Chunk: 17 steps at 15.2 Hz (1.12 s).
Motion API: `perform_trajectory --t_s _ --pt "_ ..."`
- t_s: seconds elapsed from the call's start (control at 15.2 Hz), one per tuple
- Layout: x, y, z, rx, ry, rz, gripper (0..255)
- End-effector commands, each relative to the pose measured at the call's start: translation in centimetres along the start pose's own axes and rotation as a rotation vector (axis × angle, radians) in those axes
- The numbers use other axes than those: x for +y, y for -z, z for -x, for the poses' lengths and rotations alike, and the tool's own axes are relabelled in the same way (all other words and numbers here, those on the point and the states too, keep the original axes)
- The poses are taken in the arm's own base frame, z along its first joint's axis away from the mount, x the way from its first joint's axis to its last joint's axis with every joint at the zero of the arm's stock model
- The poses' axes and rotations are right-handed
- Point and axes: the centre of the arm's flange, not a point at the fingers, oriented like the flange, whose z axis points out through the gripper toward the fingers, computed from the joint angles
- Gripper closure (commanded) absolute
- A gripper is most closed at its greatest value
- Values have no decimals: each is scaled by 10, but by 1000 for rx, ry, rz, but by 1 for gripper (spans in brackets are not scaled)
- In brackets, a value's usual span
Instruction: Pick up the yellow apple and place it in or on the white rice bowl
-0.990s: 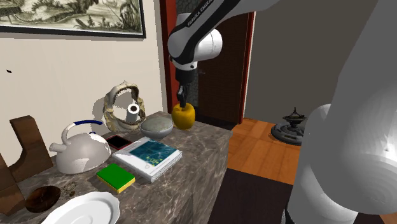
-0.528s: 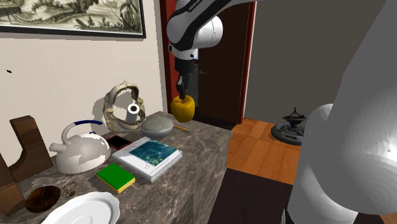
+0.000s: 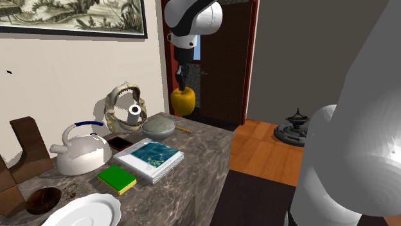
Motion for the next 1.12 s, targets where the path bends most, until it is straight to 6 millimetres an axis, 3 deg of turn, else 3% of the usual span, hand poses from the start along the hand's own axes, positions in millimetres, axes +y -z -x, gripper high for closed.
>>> perform_trajectory --t_s 0.0,0.86,1.06 --pt "12 4 -23 0 0 0 255" --pt "93 31 -170 0 0 0 255" --pt "91 15 -167 0 0 0 255"
